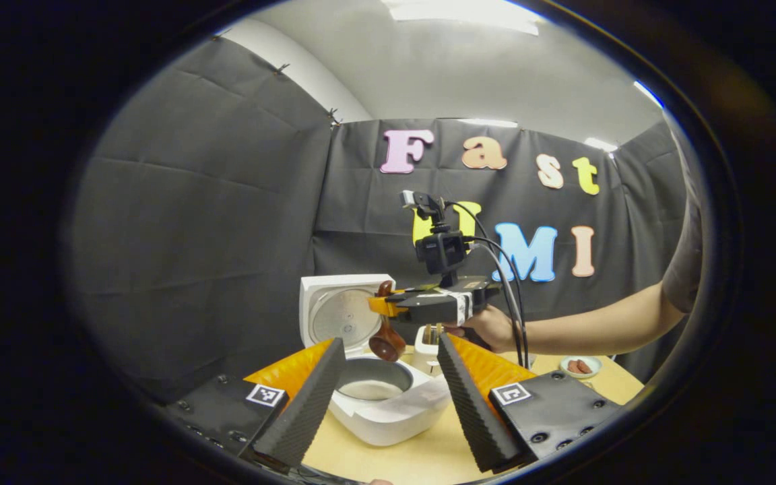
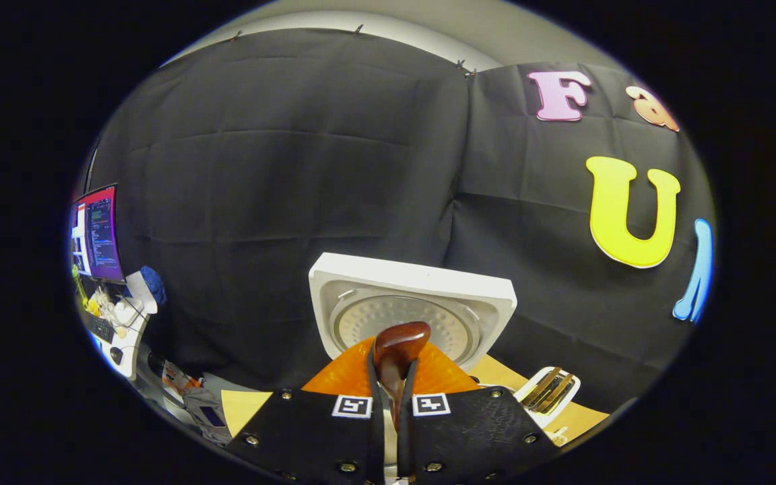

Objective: Close the left gripper, press the button to open the rice cooker; take a wooden spoon from the chopstick holder with the right hand, scoop a spoonful of rice and pour it into the rice cooker, then put the wooden spoon back into the chopstick holder.

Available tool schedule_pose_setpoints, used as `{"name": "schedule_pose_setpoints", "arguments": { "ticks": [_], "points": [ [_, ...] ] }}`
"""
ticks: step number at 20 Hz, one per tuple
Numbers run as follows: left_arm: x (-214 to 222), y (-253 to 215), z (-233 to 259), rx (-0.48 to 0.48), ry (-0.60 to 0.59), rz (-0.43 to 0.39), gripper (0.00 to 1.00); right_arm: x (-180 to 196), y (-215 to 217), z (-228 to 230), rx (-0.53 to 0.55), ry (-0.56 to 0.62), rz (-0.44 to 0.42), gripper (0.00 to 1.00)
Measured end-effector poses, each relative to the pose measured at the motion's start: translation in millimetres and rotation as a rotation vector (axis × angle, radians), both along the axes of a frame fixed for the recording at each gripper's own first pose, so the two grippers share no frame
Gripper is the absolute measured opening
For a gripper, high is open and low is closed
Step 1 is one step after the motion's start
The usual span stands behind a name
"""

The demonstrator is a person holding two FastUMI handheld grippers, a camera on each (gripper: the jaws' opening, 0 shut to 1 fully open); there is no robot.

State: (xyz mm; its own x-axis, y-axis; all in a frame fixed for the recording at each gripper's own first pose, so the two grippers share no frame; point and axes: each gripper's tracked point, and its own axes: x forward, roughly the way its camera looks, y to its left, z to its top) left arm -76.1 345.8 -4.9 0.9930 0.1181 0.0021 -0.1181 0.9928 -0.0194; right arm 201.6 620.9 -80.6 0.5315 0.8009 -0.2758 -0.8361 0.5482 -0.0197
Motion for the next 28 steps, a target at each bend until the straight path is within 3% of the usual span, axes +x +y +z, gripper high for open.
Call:
{"name": "schedule_pose_setpoints", "arguments": {
  "ticks": [7,16,28],
  "points": [
    [6,-8,-2,0.0,0.013,0.004,0.96,10,-45,34,0.229,0.135,-0.111,0.08],
    [15,-24,-2,0.011,0.025,-0.035,0.96,23,-155,40,0.472,0.343,-0.331,0.08],
    [42,-90,13,0.028,0.016,-0.129,0.96,14,-296,60,0.573,0.365,-0.498,0.07]
  ]
}}
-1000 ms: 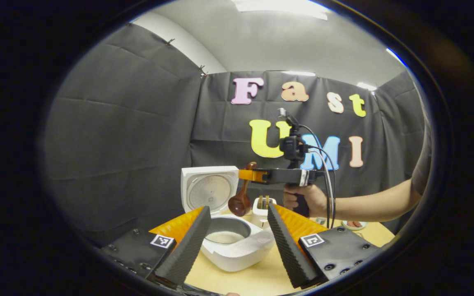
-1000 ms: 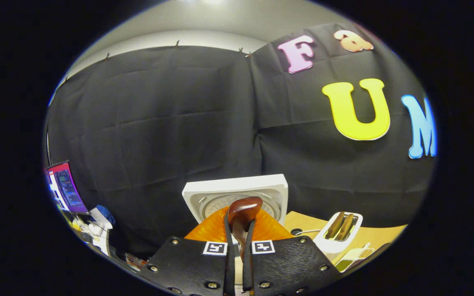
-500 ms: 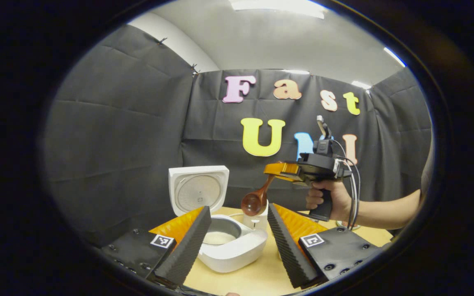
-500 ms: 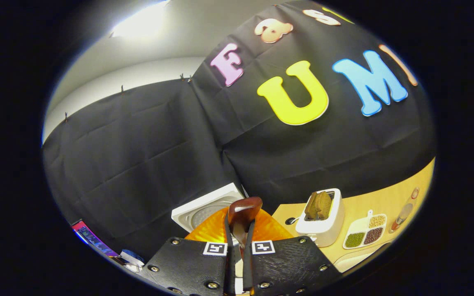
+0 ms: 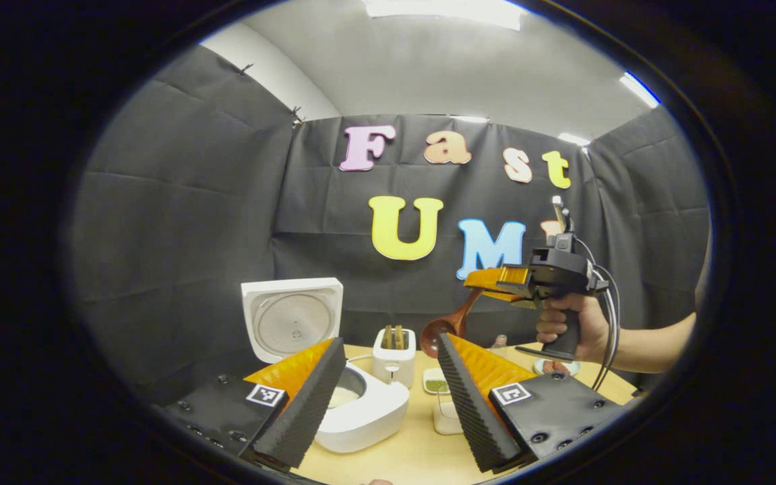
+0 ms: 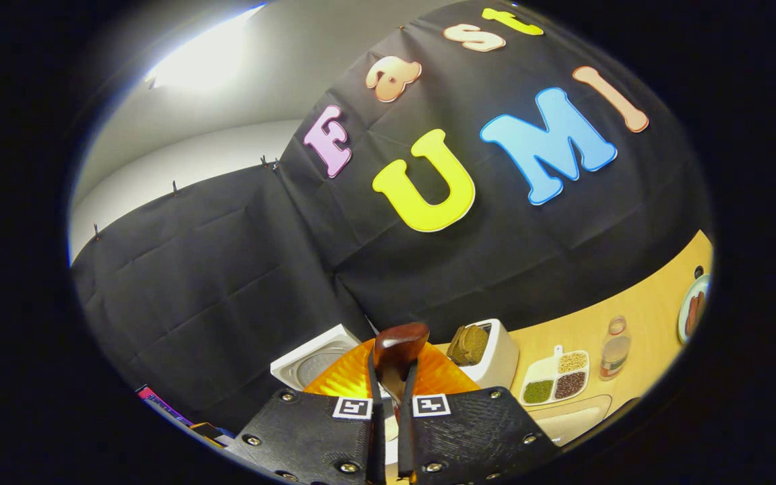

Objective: Close the left gripper, press the button to open the rice cooker; take a wooden spoon from the chopstick holder with the right hand, scoop a spoonful of rice and pour it into the rice cooker, then put the wooden spoon back into the chopstick holder.

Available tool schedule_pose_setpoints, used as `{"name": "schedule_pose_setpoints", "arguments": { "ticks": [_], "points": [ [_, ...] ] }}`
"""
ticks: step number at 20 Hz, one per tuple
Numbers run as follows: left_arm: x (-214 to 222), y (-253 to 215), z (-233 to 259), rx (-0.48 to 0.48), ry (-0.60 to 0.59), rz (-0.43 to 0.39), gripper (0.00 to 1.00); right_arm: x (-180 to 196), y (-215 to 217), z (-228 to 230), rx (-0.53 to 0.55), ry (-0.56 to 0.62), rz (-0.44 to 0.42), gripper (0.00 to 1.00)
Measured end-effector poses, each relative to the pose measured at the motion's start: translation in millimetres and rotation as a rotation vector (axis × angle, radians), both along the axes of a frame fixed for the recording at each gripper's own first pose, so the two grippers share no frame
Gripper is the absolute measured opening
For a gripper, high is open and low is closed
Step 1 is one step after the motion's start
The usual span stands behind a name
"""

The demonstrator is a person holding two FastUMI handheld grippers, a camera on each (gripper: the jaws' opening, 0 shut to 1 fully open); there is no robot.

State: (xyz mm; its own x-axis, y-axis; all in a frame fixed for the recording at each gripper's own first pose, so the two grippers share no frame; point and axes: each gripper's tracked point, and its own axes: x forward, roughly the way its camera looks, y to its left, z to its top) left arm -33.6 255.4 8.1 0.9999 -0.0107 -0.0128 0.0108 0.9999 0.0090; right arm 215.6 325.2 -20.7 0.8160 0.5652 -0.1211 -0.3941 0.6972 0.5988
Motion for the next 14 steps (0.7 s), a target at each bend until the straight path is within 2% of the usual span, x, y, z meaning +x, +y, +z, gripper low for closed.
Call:
{"name": "schedule_pose_setpoints", "arguments": {
  "ticks": [9,14],
  "points": [
    [27,-35,1,0.007,-0.007,-0.06,0.96,-5,-74,7,-0.009,0.009,-0.1,0.07],
    [42,-52,-3,-0.006,-0.009,-0.12,0.96,-12,-119,12,-0.041,0.004,-0.17,0.07]
  ]
}}
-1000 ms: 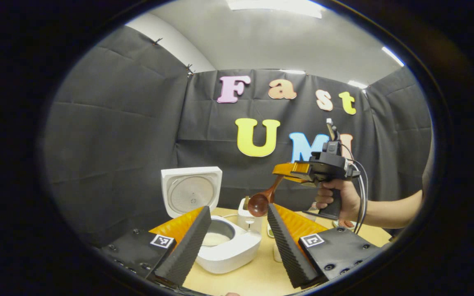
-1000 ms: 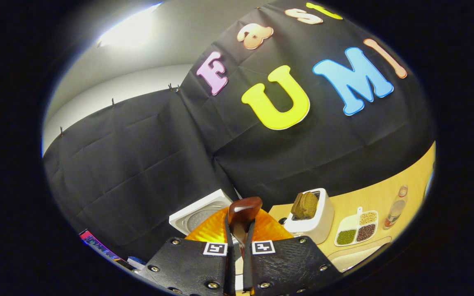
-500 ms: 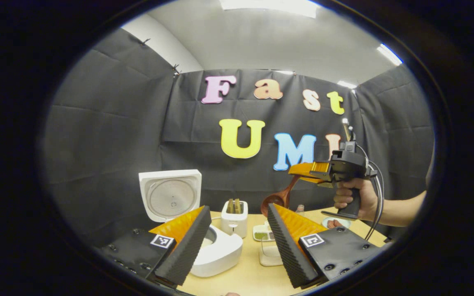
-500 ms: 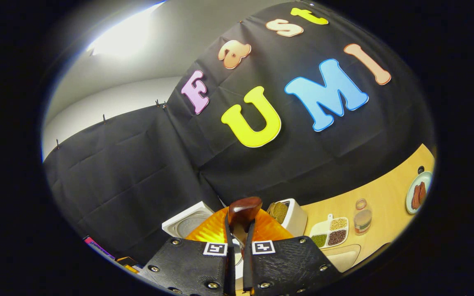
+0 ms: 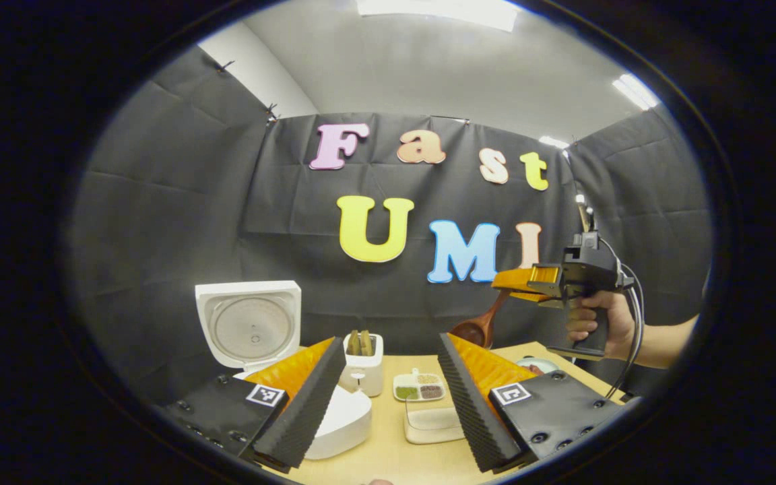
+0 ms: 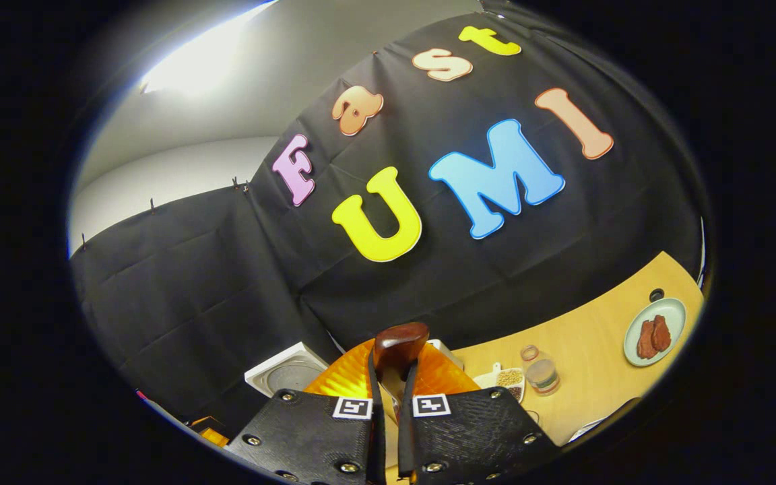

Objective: Close the left gripper, press the button to open the rice cooker; take a wooden spoon from the chopstick holder with the right hand, scoop a spoonful of rice and pour it into the rice cooker, then put the wooden spoon back into the chopstick holder.

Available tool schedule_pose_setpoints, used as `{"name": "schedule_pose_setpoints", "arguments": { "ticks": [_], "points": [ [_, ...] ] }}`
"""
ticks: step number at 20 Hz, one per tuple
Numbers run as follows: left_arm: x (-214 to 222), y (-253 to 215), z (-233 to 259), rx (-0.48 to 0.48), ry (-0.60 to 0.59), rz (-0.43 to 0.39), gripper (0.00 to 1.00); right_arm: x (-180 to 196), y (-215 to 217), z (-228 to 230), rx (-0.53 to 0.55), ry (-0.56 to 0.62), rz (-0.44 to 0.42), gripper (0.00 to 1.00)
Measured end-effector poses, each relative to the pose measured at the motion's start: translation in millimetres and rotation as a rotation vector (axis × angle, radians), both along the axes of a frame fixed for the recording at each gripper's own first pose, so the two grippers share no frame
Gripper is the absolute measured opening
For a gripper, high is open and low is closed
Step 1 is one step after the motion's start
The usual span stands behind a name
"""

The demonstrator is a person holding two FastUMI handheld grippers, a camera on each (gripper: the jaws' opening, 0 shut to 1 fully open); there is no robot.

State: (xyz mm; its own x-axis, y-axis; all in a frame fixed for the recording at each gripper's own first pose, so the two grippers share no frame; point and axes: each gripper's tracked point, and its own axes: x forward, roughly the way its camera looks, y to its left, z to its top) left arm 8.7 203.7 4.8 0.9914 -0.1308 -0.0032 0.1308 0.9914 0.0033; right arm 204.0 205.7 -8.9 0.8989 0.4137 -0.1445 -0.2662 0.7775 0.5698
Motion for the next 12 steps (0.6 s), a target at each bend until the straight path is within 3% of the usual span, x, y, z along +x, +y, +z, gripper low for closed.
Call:
{"name": "schedule_pose_setpoints", "arguments": {
  "ticks": [12],
  "points": [
    [34,-48,0,0.027,-0.006,-0.096,0.96,-29,-118,-13,-0.007,0.032,-0.201,0.07]
  ]
}}
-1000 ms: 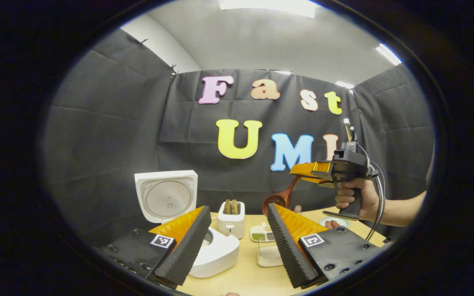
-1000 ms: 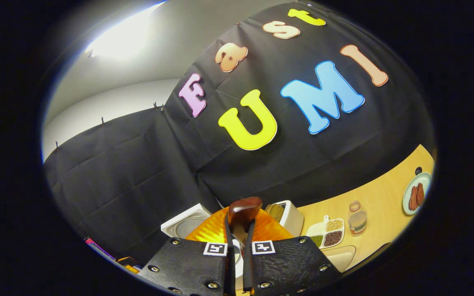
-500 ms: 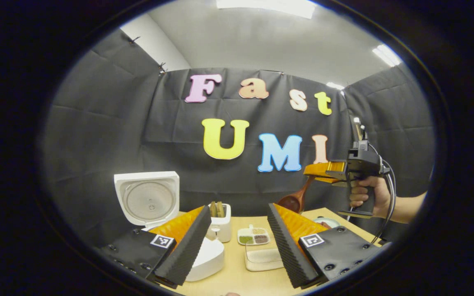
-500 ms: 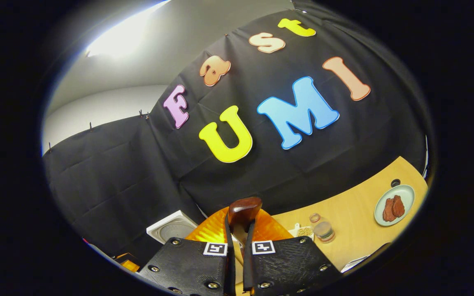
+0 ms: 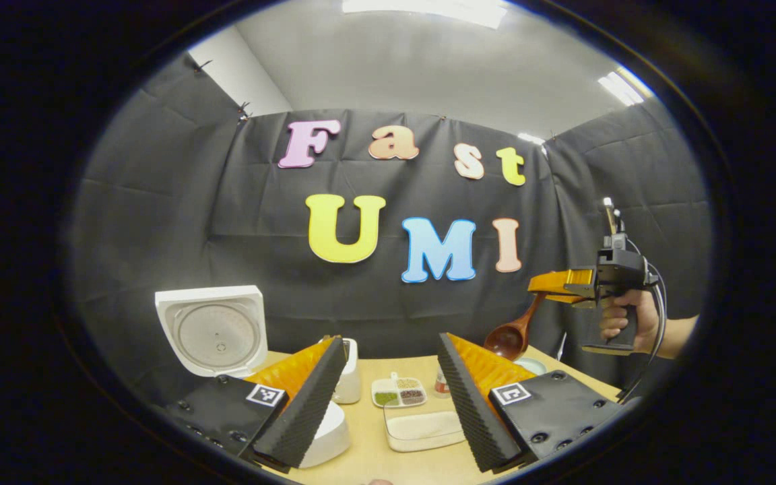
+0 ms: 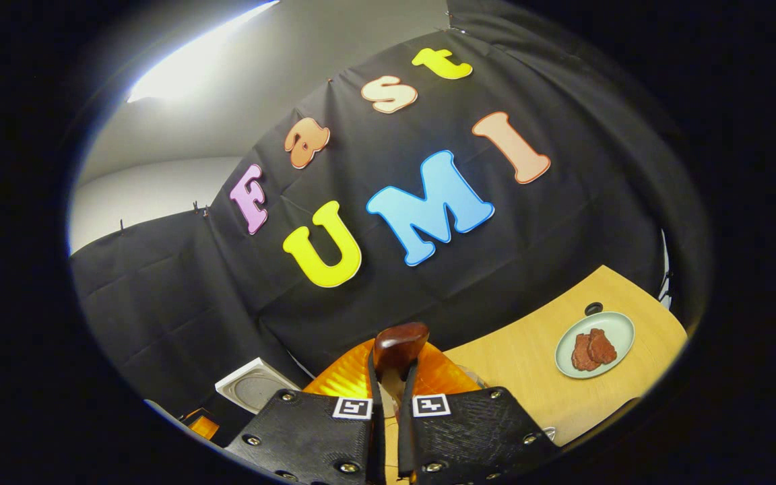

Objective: Close the left gripper, press the button to open the rice cooker; take a wooden spoon from the chopstick holder with the right hand, scoop a spoonful of rice and pour it into the rice cooker, then put the wooden spoon back into the chopstick holder.

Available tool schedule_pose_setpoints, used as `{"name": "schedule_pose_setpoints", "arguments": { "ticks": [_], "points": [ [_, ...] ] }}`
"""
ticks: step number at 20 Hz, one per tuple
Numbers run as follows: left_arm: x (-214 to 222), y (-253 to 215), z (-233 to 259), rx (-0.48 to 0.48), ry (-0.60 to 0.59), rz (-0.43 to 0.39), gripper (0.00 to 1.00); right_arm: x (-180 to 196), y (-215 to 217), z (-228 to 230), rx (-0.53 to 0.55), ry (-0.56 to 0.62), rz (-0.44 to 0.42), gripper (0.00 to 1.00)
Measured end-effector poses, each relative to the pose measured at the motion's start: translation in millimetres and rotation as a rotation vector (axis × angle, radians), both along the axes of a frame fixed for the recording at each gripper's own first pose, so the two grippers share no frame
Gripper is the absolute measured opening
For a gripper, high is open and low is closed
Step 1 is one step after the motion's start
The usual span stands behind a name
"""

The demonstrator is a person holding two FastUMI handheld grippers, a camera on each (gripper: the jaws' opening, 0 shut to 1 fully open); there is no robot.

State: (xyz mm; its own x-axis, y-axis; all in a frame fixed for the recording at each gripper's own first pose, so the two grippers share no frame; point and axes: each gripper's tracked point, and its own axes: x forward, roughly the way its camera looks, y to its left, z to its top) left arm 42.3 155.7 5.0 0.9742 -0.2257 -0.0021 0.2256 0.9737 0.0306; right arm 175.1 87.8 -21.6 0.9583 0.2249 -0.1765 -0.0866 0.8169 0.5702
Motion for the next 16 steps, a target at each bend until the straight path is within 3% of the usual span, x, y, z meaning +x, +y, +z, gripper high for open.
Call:
{"name": "schedule_pose_setpoints", "arguments": {
  "ticks": [6,16],
  "points": [
    [4,-15,0,-0.009,-0.004,-0.008,0.96,-18,-30,-5,-0.02,0.006,-0.046,0.07],
    [7,-37,-3,0.004,0.01,-0.033,0.96,-37,-56,-51,-0.057,0.087,-0.095,0.07]
  ]
}}
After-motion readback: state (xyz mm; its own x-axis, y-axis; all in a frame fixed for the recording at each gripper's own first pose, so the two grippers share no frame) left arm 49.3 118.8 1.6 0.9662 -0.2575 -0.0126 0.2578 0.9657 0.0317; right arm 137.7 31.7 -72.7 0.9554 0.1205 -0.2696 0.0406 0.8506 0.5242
